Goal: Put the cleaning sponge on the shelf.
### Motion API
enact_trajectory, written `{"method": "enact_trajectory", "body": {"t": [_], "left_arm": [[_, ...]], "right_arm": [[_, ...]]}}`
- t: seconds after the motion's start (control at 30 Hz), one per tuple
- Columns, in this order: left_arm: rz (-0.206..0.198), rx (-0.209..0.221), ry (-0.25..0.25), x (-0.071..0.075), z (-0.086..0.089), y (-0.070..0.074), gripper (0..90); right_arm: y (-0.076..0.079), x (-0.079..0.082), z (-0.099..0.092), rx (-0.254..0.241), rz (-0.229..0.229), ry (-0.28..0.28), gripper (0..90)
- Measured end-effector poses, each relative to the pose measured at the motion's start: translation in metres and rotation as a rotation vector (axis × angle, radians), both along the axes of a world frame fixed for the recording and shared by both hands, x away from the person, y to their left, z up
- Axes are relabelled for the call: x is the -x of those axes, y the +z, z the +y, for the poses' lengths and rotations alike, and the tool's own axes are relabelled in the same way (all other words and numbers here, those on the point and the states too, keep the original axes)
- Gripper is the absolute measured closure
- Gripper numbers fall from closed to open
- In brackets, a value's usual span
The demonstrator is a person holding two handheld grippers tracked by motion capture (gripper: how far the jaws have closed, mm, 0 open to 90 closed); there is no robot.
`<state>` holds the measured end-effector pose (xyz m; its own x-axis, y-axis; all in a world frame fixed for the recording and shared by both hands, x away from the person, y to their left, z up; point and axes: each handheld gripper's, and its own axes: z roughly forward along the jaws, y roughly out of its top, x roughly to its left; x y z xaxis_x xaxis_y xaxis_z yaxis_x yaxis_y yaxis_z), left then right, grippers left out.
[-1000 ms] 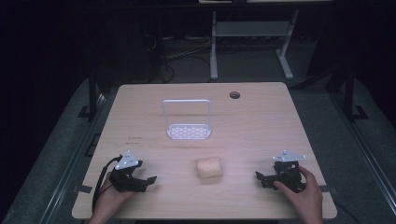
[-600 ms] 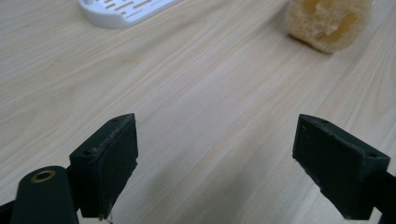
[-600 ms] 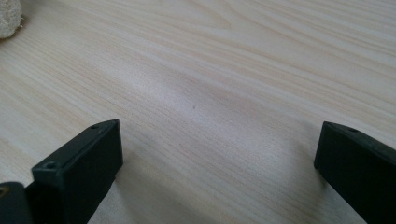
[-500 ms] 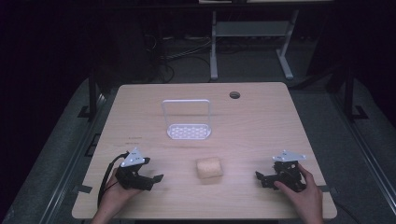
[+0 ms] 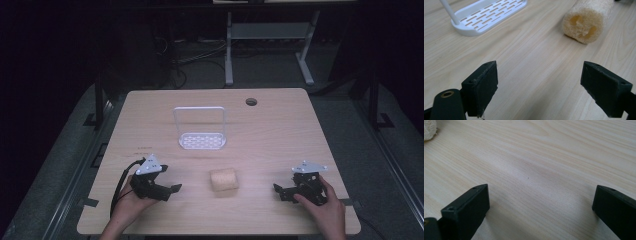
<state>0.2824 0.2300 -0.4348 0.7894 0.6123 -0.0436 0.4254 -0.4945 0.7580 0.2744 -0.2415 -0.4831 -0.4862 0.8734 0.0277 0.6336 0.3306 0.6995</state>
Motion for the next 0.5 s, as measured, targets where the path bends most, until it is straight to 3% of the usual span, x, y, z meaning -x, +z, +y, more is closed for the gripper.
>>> {"method": "enact_trajectory", "body": {"t": [0.5], "left_arm": [[-0.002, 0.015, -0.055, -0.007, -0.018, 0.009, 13.8]], "right_arm": [[0.000, 0.000, 0.000, 0.000, -0.001, 0.001, 0.9]]}}
